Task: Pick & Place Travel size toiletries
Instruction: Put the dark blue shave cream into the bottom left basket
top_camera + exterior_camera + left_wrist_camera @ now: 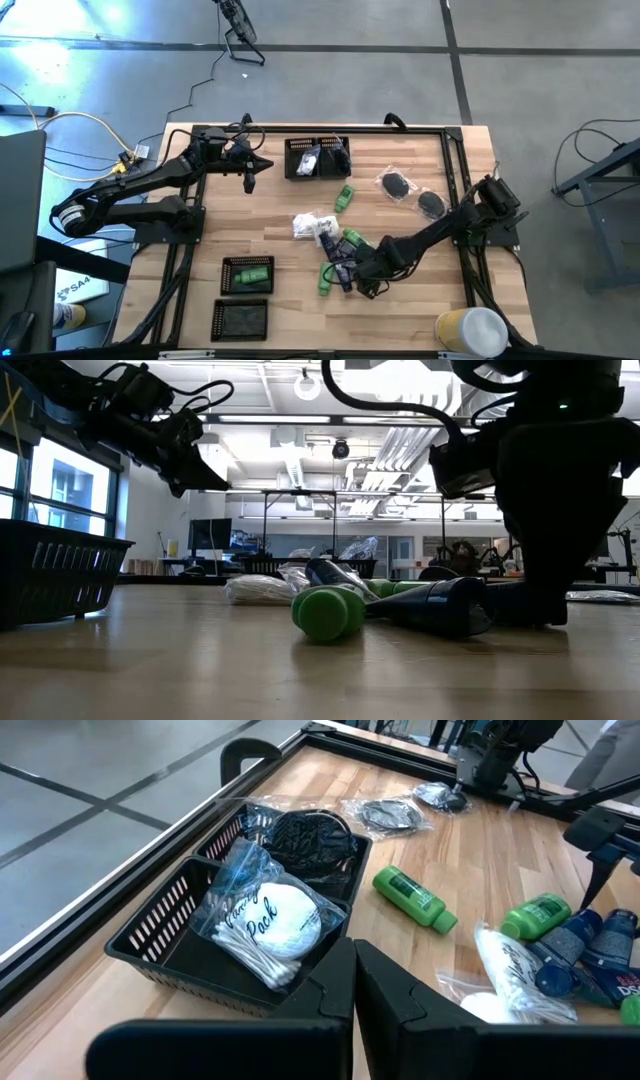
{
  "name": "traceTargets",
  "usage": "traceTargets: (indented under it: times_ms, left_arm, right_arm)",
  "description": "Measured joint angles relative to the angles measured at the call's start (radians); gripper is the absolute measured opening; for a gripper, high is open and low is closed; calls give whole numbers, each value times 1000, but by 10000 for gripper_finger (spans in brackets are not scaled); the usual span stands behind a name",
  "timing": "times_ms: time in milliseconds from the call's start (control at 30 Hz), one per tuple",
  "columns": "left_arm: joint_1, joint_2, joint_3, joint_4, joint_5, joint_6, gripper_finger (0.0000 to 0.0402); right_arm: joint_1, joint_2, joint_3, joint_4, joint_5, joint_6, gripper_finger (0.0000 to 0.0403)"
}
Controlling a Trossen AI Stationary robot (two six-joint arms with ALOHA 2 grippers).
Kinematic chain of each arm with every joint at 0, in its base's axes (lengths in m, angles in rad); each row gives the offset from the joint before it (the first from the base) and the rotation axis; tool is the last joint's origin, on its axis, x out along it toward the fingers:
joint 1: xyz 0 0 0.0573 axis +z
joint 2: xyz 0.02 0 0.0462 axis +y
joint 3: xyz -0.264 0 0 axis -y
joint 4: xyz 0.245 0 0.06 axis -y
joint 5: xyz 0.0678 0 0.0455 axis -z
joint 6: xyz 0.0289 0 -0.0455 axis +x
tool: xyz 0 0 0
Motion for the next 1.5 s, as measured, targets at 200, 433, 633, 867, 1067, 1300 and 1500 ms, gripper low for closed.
traceTargets:
  times_ms: [200,433,633,867,1067,1300,1500]
  left_arm:
    - [0,0,0,0,0,0,0]
    - [0,0,0,0,0,0,0]
    - [0,0,1,-1,1,0,0]
    - [0,0,1,-2,1,0,0]
    - [0,0,1,-2,1,0,0]
    - [0,0,1,-2,1,0,0]
    - [0,0,1,-2,1,0,0]
  right_arm:
    - [0,0,0,11,-2,-47,254]
    - [0,3,0,13,-7,-68,254]
    - [0,27,3,30,-36,-68,254]
    - [0,29,2,33,-25,-72,246]
    - [0,31,0,29,-27,-74,199]
    - [-2,32,-1,30,-37,-71,142]
    - [-2,33,0,38,-44,-74,137]
